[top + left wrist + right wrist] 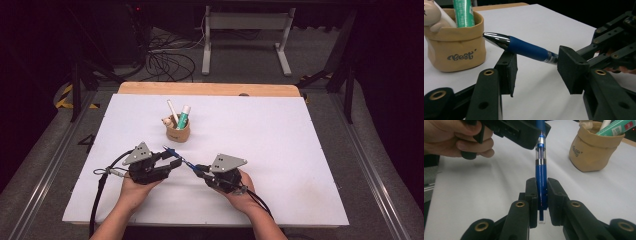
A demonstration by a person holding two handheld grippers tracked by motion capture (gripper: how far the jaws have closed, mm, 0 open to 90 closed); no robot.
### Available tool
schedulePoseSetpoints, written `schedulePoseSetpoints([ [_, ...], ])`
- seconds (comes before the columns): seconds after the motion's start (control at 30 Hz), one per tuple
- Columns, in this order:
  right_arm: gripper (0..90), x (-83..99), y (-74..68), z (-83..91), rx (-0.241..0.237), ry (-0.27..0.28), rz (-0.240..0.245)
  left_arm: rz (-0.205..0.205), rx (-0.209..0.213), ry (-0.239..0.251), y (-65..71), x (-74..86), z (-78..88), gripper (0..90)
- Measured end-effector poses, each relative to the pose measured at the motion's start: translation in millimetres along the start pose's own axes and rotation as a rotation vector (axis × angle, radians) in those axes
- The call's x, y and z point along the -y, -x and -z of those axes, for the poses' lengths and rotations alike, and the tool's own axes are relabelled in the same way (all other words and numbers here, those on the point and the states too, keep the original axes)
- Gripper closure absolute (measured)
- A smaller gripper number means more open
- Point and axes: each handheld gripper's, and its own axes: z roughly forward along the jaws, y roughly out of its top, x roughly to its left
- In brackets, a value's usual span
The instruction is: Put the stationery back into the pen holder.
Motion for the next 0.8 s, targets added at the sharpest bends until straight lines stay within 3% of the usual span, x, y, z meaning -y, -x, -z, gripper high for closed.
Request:
schedulePoseSetpoints([
  [0.2, 80.5, 0.4, -4.1, -3.7, 0.018, -0.021, 0.038, 0.028, 0.044, 0.025, 3.4, -0.2, -1.2, 58.1],
  [0.37, 80.4, 1.0, -7.0, -6.7, 0.031, -0.045, 0.065, 0.018, 0.077, 0.05, 6.2, -0.8, -0.7, 66.1],
  [0.57, 80.4, 1.4, -10.5, -10.1, 0.039, -0.06, 0.096, 0.025, 0.152, 0.087, 12.0, -1.9, -1.0, 77.6],
  [0.7, 80.0, 1.9, -12.6, -12.1, 0.037, -0.067, 0.109, -0.017, 0.14, 0.083, 19.0, -3.1, -2.3, 78.8],
  [0.8, 79.2, 2.0, -12.6, -12.5, 0.039, -0.06, 0.112, -0.021, 0.135, 0.085, 19.1, -3.7, -1.7, 78.9],
])
